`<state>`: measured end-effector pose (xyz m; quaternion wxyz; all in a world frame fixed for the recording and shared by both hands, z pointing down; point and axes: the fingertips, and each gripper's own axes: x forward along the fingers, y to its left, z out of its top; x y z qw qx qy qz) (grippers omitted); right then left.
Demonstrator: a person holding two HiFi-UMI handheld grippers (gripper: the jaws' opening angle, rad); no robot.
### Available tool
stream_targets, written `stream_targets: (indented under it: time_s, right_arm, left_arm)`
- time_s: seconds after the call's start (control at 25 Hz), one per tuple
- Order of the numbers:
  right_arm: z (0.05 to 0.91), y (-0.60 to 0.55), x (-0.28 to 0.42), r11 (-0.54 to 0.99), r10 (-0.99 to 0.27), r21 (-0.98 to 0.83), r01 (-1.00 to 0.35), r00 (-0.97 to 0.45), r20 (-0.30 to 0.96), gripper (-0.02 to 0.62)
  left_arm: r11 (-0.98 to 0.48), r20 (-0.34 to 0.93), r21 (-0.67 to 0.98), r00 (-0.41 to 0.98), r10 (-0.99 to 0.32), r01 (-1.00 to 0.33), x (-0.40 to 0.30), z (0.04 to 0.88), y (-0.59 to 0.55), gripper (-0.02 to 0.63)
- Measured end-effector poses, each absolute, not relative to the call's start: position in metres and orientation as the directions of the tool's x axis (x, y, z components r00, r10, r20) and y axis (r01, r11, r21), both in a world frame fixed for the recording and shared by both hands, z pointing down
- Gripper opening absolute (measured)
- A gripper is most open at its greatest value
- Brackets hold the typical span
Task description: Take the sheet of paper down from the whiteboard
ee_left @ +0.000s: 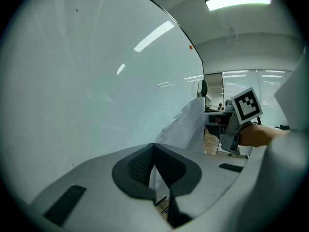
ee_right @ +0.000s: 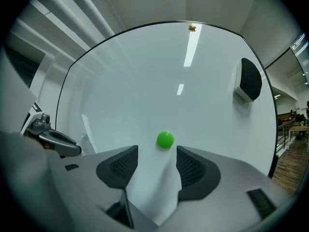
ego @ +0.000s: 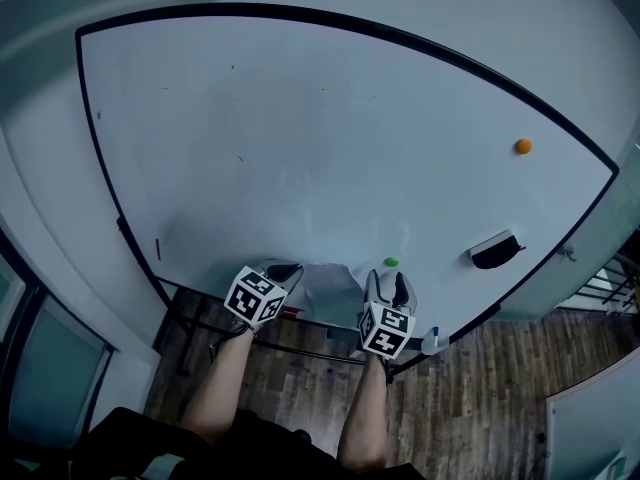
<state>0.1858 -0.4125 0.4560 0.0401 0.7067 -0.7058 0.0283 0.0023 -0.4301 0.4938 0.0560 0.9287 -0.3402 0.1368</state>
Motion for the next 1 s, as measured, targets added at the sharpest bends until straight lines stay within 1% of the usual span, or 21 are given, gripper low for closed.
stream_targets:
  time_s: [0.36, 0.48, 0.68, 1.0]
  right_arm:
    - [0.462, -0.401, 0.190, 0.005, -0.994, -0.005, -1.000, -0.005, 0.107, 0.247]
    - [0.465, -0.397, 0.190, 0.008, -0.994, -0.014, -1.000, -0.010, 0.112, 0.238]
    - [0.470, -0.390, 0.191, 0.013, -0.993, -0.016, -1.000, -0.015, 0.119, 0.195]
    - [0.477, -0.379, 0.194, 0.029, -0.990, -0.015, -0.999, -0.030, 0.135, 0.108]
  left_arm:
    - [-0.772, 0.304, -0.002, 0.735, -0.606, -0.635, 0.006, 0.494, -0.422, 0.021]
    - [-0.778, 0.311, -0.008, 0.738, -0.599, -0.629, 0.009, 0.496, -0.418, 0.021]
    - [-0.779, 0.317, -0.012, 0.736, -0.598, -0.627, 0.012, 0.497, -0.412, 0.021]
    - [-0.766, 0.292, -0.006, 0.731, -0.616, -0.643, 0.015, 0.496, -0.407, 0.021]
